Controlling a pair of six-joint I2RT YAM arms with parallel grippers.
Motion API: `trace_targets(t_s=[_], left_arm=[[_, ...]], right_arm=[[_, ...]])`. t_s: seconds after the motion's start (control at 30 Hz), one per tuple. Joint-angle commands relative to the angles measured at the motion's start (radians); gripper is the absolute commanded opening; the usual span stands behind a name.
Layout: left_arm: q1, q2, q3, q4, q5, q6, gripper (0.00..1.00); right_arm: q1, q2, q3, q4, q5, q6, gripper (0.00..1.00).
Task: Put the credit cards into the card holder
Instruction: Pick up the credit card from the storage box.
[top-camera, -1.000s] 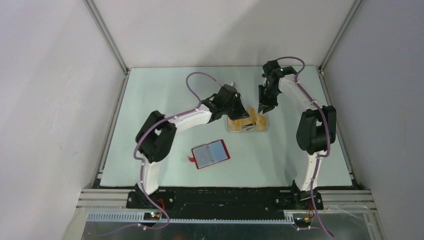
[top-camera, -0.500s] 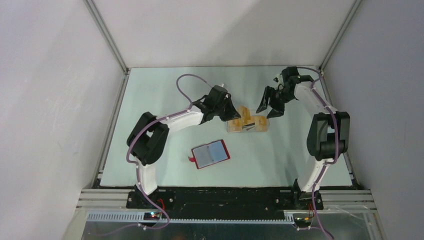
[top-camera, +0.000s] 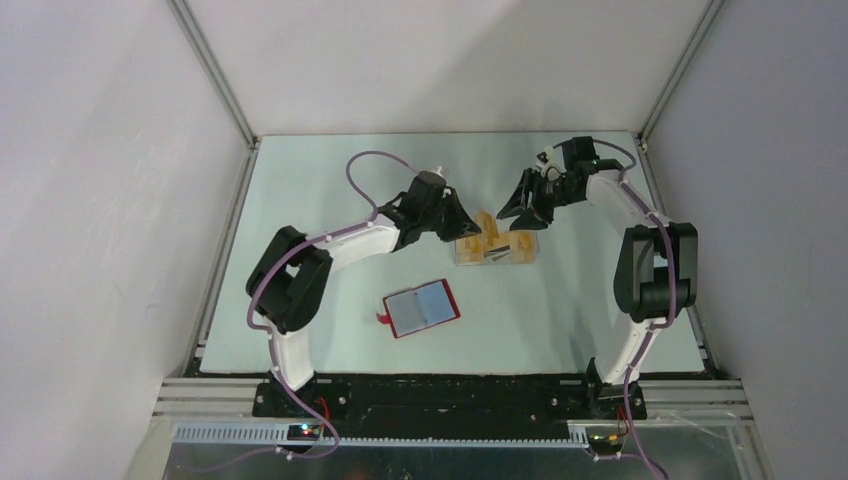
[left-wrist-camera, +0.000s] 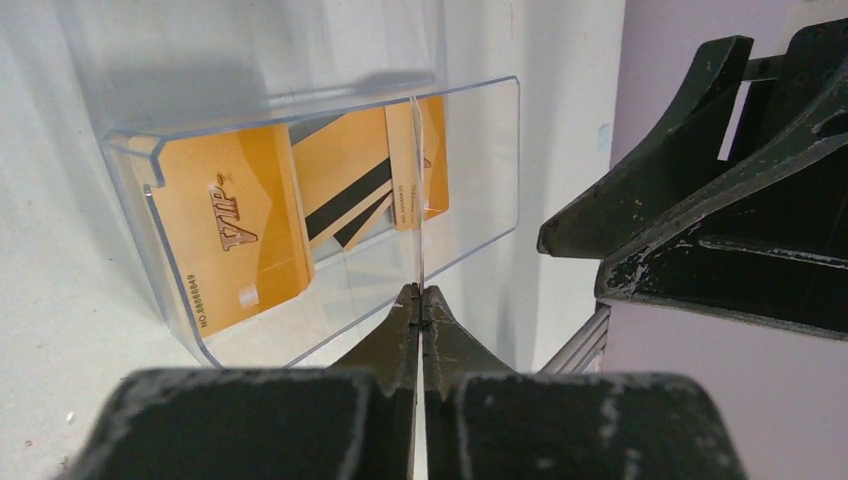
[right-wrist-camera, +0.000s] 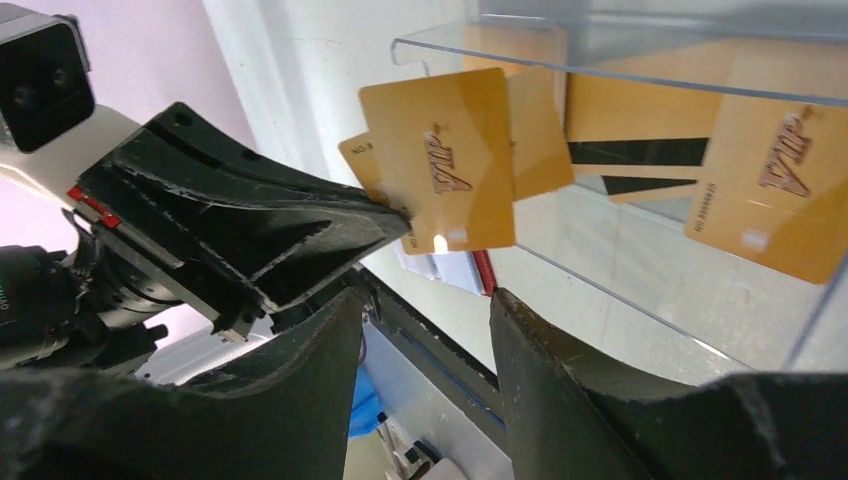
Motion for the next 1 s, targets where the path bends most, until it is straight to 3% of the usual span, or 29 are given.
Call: trace_targets(t_s=[0.0,0.63,0.97], left_arm=[[0.004,-0.069,-0.021,0.083,0.036,-0.033,0.00],[0.006,-0.116,-0.129,0.202,0.064,-0.125,0.00],[0.017,-0.154,-0.164,0.230,0.077,-0.143,0.00]], right_arm=[[0.023,-0.002,-0.013,0.061,-0.073,0.050,0.53],[-0.018,-0.015,-0.251,0.244,-0.151,0.152,0.46],[-0.075,-0.036,-0.368,0.438,-0.233,0.253,0.57]])
